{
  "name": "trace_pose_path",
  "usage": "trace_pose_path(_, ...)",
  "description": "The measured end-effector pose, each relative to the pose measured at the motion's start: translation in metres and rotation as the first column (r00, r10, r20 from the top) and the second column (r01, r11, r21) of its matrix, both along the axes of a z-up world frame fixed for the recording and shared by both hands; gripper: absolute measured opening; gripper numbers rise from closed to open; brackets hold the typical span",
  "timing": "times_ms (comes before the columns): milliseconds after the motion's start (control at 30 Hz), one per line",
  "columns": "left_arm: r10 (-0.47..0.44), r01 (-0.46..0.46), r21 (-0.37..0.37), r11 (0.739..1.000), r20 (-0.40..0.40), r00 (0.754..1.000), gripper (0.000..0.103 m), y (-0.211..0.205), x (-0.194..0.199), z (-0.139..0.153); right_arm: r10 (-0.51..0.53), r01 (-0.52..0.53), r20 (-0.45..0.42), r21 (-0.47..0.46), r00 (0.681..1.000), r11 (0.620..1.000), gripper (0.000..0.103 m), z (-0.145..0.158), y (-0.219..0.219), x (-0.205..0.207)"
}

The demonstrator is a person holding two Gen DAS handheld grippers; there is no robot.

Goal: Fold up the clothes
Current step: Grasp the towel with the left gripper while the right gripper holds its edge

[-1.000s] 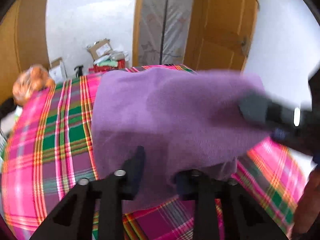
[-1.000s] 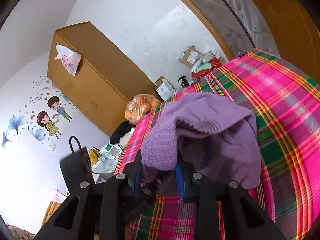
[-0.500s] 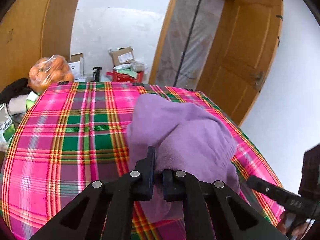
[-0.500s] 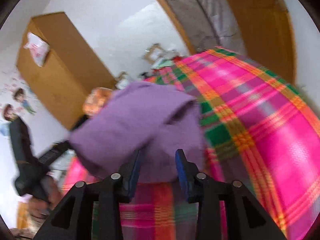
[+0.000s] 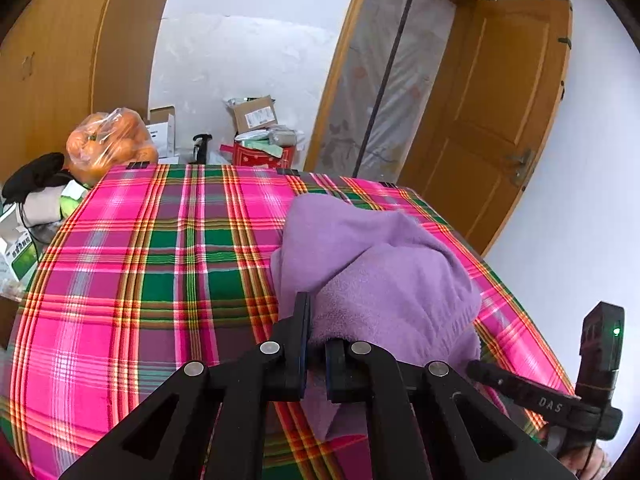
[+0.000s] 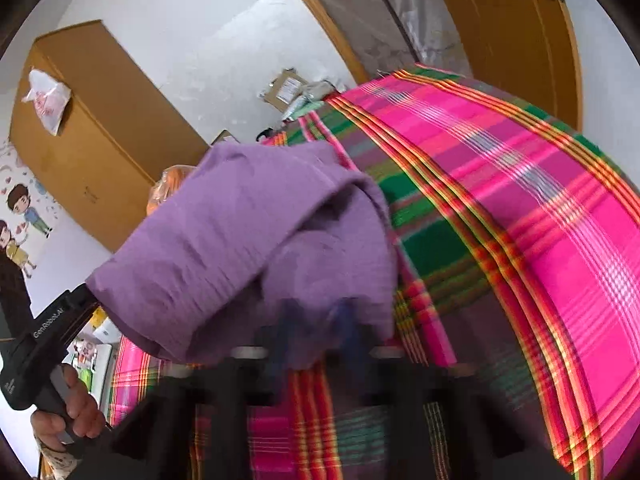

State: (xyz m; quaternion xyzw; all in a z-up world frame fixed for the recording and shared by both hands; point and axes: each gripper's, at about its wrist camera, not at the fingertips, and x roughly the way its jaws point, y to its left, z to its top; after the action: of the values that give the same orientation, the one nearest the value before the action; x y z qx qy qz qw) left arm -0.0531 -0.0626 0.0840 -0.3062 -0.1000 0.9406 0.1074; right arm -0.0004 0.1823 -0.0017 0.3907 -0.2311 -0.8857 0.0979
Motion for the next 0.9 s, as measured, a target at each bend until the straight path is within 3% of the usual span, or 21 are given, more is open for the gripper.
trace_pose_path(167,0.025,-0.025,0.011,1.0,-0.024,0.999,0.006,-0.013,0.007,0.008,0.022,-0.019,-0.085,0.042,0.996,0.999,0.001,0.023,-0.009,0.011)
trace_pose_path(300,0.053,-0.052,0.025,0.998,-0.03,0.998,0.006,-0.024,0.013,0.008,-0.021,0.023,-0.04,0.053,0.999,0.998,0.003,0.018,-0.007,0.013)
trace_pose_path(333,0.06,-0.059,0.028,0.998,-0.029,0.998,0.006,-0.027,0.014,0.008,-0.037,0.037,-0.013,0.037,0.999,0.999,0.007,0.011,-0.004,0.014)
trace_pose_path(400,0.071,-0.07,0.033,0.997,-0.029,0.997,0.006,-0.033,0.017,0.008,-0.065,0.064,0.021,0.029,0.998,0.998,0.031,-0.001,0.0,0.014)
trace_pose_path(433,0.076,-0.075,0.035,0.997,-0.03,0.997,0.006,-0.036,0.018,0.008,-0.078,0.077,0.038,0.025,0.996,0.997,0.037,-0.007,0.002,0.014)
trace_pose_path(567,0.098,-0.096,0.043,0.994,-0.029,0.995,0.006,-0.048,0.019,0.008,-0.126,0.123,0.037,0.072,0.991,0.99,0.046,-0.014,0.005,0.015)
trace_pose_path(700,0.124,-0.123,0.064,0.99,-0.015,0.992,0.006,-0.06,0.016,0.005,-0.139,0.135,0.01,0.181,0.99,0.974,0.049,-0.011,0.0,0.01)
trace_pose_path(867,0.129,-0.129,0.067,0.989,0.005,0.992,0.006,-0.066,0.013,-0.002,-0.117,0.11,0.037,0.166,0.992,0.98,0.049,-0.018,-0.003,0.002)
trace_pose_path(900,0.129,-0.129,0.065,0.989,0.006,0.992,0.006,-0.067,0.013,-0.003,-0.116,0.111,0.029,0.145,0.993,0.983,0.043,-0.018,-0.001,0.002)
